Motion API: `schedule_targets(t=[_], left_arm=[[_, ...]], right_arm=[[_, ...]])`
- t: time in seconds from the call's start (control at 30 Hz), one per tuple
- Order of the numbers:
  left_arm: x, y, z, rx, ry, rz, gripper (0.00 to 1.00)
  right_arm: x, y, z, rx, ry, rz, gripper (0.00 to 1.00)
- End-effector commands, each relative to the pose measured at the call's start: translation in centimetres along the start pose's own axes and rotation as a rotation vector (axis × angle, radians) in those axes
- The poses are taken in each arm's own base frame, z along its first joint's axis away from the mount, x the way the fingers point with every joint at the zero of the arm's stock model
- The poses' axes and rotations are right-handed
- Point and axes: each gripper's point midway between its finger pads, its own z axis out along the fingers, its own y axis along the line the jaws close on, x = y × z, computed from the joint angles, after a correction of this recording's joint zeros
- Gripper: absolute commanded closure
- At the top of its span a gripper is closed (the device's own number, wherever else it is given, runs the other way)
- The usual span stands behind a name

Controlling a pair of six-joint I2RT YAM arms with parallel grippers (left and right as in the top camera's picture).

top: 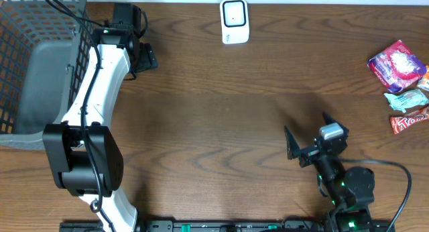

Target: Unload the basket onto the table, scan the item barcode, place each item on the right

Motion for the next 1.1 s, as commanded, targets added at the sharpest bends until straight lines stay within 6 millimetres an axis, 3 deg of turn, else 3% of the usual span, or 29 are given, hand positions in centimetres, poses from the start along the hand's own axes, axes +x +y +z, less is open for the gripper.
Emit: schedule_targets(t=[0.0, 0.17, 0.47, 0.7, 1.07], left_arm=[[0.1, 0.2, -0.1, -0.009, -0.001, 0.003, 0.01], [0.1, 0.2, -0.1, -0.010, -0.001, 0.003, 0.01], [0.1, 0.2, -0.1, -0.010, -0.001, 0.003, 0.01], [0.1, 0.2, -0.1, -0.010, -0.001, 0.003, 0.01], [0.1, 0.2, -0.1, -0.010, -0.001, 0.003, 0.01]], right_arm=[[0.4, 0.3, -0.5, -0.007, -0.035, -0.040, 0.01], [1.2, 0.4, -1.0, -0.004, -0.062, -0.045, 0.01], [0.3, 0.4, -1.7, 0.005, -0.107, -0.070, 0.01], [2.6, 0.3, -1.6, 0.011, -0.010, -0.049, 0.01], [2.7, -0.2, -1.6, 0.033, -0.006, -0.048, 0.01]])
